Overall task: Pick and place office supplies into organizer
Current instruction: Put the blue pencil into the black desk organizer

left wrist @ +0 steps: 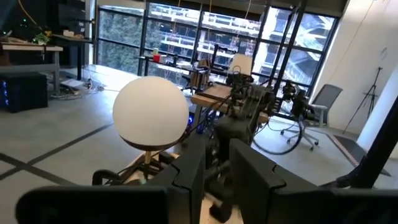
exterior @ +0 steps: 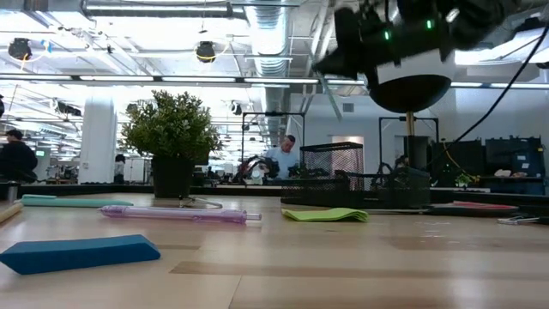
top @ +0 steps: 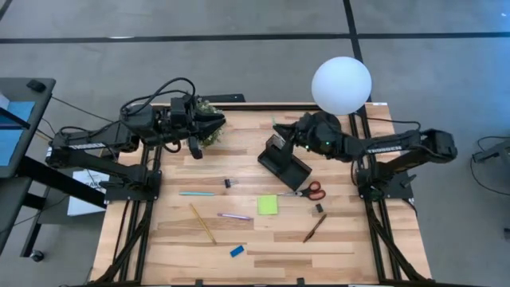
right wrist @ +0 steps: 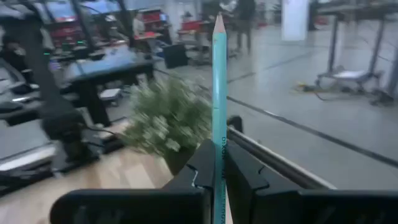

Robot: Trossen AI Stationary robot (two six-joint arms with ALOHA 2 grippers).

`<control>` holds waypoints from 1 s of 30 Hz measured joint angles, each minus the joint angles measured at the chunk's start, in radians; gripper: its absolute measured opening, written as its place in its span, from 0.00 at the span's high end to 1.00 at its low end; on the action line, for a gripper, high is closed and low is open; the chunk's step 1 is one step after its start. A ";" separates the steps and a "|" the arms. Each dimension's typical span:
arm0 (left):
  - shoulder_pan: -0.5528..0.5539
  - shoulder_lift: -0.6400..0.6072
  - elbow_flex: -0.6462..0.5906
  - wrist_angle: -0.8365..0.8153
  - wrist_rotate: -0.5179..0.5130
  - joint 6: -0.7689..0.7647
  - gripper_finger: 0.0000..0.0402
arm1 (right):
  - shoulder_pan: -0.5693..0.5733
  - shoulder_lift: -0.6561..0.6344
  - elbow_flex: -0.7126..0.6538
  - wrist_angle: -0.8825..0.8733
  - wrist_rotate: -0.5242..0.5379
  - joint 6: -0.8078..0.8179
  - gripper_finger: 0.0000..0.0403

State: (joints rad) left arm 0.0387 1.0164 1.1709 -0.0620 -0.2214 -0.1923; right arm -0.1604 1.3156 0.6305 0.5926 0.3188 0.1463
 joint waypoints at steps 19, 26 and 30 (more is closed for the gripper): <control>0.000 0.005 0.000 -0.002 -0.019 -0.006 0.83 | 0.002 0.315 -0.050 0.223 0.103 -0.041 0.92; 0.000 0.005 0.000 -0.014 -0.021 -0.031 0.83 | 0.001 0.386 -0.050 0.233 0.103 0.124 0.90; 0.000 0.005 0.000 -0.028 -0.022 -0.036 0.83 | 0.003 0.391 -0.046 0.235 0.102 0.124 0.89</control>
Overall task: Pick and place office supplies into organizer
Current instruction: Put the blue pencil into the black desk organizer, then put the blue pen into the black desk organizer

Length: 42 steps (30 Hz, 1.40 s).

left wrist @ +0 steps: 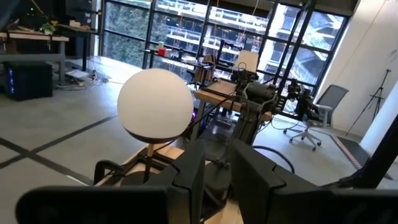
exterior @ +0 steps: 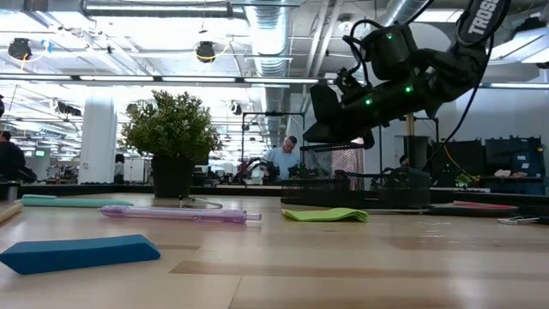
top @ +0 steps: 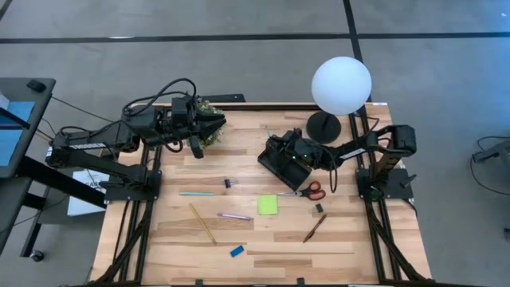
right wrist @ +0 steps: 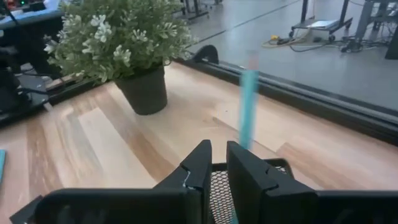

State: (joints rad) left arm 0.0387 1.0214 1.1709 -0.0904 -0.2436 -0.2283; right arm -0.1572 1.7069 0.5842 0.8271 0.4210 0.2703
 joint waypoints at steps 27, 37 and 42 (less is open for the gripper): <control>-0.029 0.061 0.000 -0.887 0.213 -0.132 0.83 | 0.394 -0.655 0.000 0.036 -0.273 -0.189 0.92; -0.080 0.285 0.000 -1.151 0.228 -0.135 0.82 | 0.357 -0.657 0.057 0.163 -0.265 -0.263 0.85; -0.085 0.429 -0.021 -1.276 0.306 -0.122 0.76 | 0.369 -0.637 0.087 0.144 -0.276 -0.263 0.80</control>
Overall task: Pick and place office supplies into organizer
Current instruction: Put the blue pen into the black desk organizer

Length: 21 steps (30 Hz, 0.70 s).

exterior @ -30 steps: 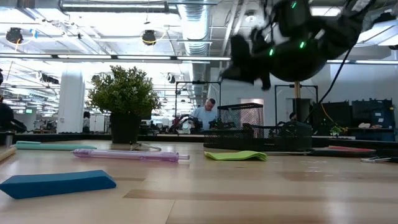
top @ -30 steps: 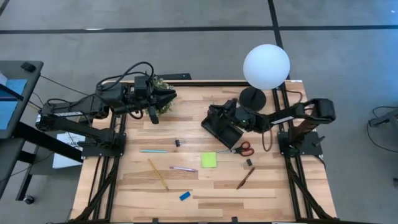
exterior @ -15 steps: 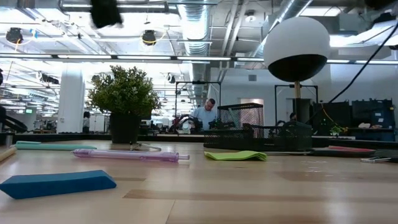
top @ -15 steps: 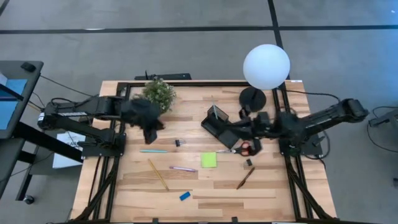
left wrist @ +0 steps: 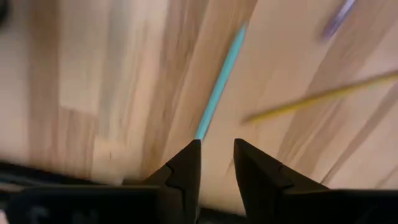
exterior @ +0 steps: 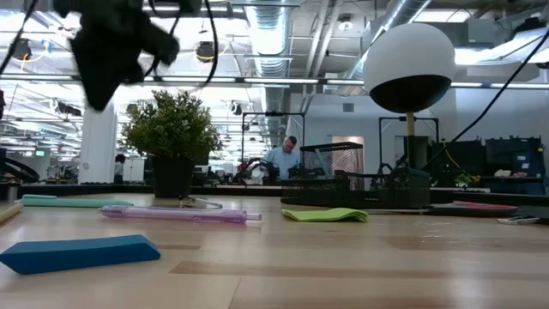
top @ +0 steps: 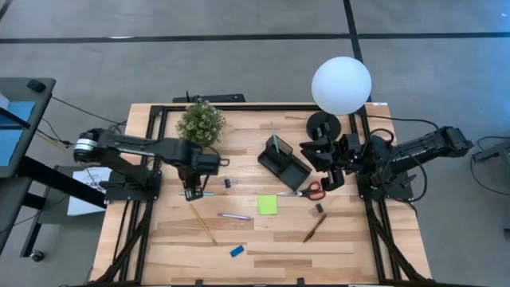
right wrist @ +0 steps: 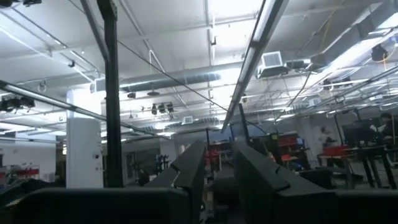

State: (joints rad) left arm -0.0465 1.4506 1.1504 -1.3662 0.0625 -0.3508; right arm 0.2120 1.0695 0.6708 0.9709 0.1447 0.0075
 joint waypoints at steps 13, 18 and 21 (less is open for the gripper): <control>-0.040 0.142 -0.324 0.130 0.161 0.071 0.66 | 0.043 -0.002 0.000 -0.035 0.001 0.001 0.77; -0.044 0.141 -0.375 0.207 0.124 0.025 0.68 | 0.038 -0.002 0.000 -0.035 0.013 0.001 0.77; -0.044 0.141 -0.384 0.229 0.086 0.024 0.69 | 0.028 -0.002 0.000 -0.035 0.013 0.001 0.77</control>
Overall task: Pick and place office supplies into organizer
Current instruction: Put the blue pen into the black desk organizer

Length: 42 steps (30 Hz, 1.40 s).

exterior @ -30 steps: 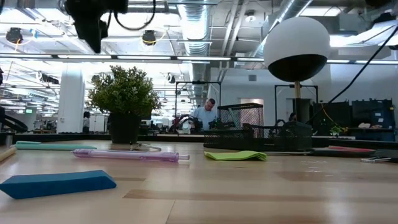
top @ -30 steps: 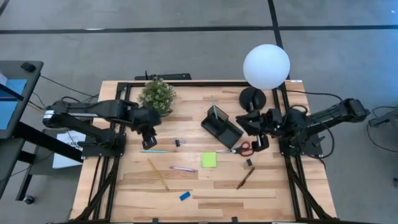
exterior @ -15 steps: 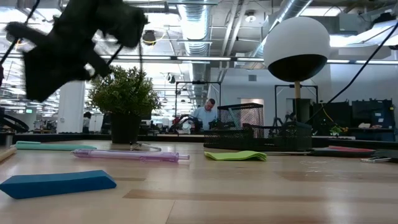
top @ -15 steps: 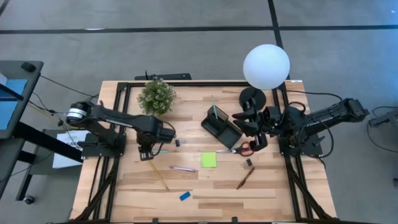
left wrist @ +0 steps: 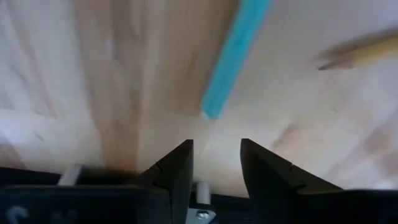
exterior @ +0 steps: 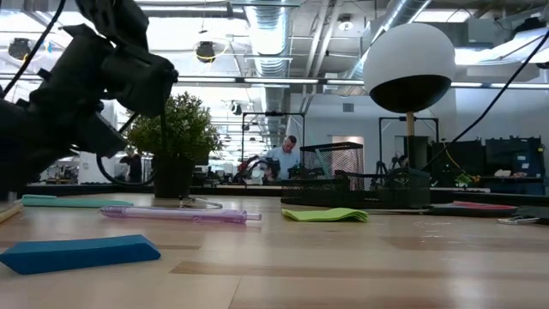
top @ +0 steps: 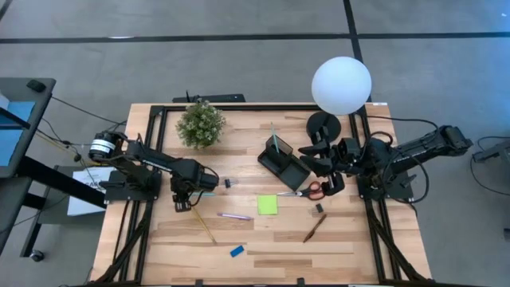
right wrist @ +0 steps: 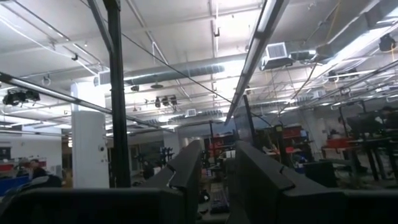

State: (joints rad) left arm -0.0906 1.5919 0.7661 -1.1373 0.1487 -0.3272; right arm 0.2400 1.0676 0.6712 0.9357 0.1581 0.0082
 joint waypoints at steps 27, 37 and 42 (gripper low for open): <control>0.001 -0.006 -0.050 0.147 -0.064 0.033 0.76 | -0.014 0.000 0.000 0.000 0.000 0.001 0.77; 0.001 0.002 -0.065 0.063 -0.044 0.029 0.76 | -0.014 0.001 0.000 0.000 0.000 0.000 0.77; 0.001 0.000 -0.074 0.072 -0.040 0.029 0.76 | -0.013 0.001 0.000 0.000 0.000 0.000 0.77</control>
State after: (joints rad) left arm -0.0898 1.5921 0.6926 -1.0657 0.1085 -0.2977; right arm 0.2268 1.0683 0.6712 0.9356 0.1577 0.0086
